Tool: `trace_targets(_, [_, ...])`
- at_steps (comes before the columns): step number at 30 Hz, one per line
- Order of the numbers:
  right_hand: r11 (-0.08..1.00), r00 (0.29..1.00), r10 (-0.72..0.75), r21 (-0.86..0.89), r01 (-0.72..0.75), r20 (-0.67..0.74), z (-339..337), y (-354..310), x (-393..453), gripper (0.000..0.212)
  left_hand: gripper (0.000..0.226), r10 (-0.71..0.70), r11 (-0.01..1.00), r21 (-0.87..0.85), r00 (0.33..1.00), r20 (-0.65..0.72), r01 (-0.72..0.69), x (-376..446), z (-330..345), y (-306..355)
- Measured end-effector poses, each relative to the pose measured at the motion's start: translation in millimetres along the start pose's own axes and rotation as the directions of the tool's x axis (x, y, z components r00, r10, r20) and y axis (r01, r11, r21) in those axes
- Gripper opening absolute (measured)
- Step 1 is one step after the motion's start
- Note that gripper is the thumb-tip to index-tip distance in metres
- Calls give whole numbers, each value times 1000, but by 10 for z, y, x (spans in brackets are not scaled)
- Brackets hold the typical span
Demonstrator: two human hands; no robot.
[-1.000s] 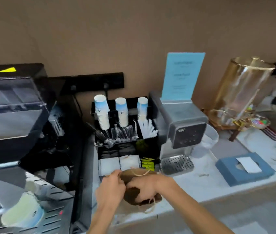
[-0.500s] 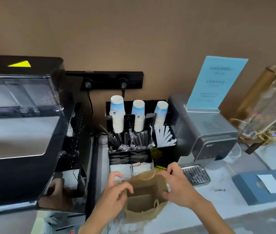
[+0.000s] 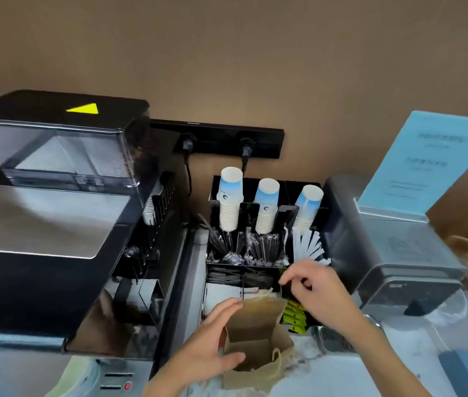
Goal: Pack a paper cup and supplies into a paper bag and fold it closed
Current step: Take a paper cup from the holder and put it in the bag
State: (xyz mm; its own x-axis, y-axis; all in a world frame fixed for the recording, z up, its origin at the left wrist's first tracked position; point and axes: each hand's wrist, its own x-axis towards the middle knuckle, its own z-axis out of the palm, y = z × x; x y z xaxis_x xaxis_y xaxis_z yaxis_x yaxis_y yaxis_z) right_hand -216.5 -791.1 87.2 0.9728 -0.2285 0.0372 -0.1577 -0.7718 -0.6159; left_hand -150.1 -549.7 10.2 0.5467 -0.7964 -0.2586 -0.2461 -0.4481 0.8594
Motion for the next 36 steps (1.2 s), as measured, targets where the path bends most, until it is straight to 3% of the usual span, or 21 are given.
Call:
trace_targets(3, [997, 992, -2, 74, 11, -124, -184, -230, 534, 23, 80, 5, 1000, -5, 999, -35, -5, -3, 55, -6])
trace_targets(6, [996, 989, -44, 71, 54, -143, -188, -444, 1196, 14, 76, 3, 1000, 0, 997, -79, -3, 3, 103, -5])
trace_targets(11, [995, 993, -75, -72, 68, -96, 34, -618, 2108, 34, 74, -28, 999, 17, 992, -120, 30, 11, 192, -37])
trace_targets(16, [972, 999, 10, -235, -21, -48, 146, -739, 2469, 34, 76, -47, 999, -16, 989, -140, 45, 23, 203, -51])
trace_targets(21, [965, 994, -23, -261, -5, -107, 84, -840, 2538, 28, 78, -54, 998, -19, 990, -131, 52, 30, 207, -23])
trace_targets(27, [992, 947, -112, 30, 127, -301, -424, -939, 2328, 18, 75, -44, 999, -5, 990, -136, 44, 80, 184, -4])
trace_targets(29, [963, 926, -150, 160, 215, -346, -577, -901, 2134, 28, 75, -34, 999, -7, 990, -139, 33, 100, 172, 2])
trace_targets(32, [841, 937, -89, 479, 252, -337, -663, -765, 1774, 29, 73, -26, 999, -29, 990, -140, 22, 137, 161, 2])
trace_targets(34, [748, 952, -21, 628, 217, -304, -641, -636, 1526, 22, 72, -28, 999, -30, 989, -144, 24, 162, 154, -3])
trace_targets(36, [659, 967, 41, 734, 162, -250, -590, -507, 1303, 31, 72, -27, 999, -26, 989, -143, 24, 185, 144, -8])
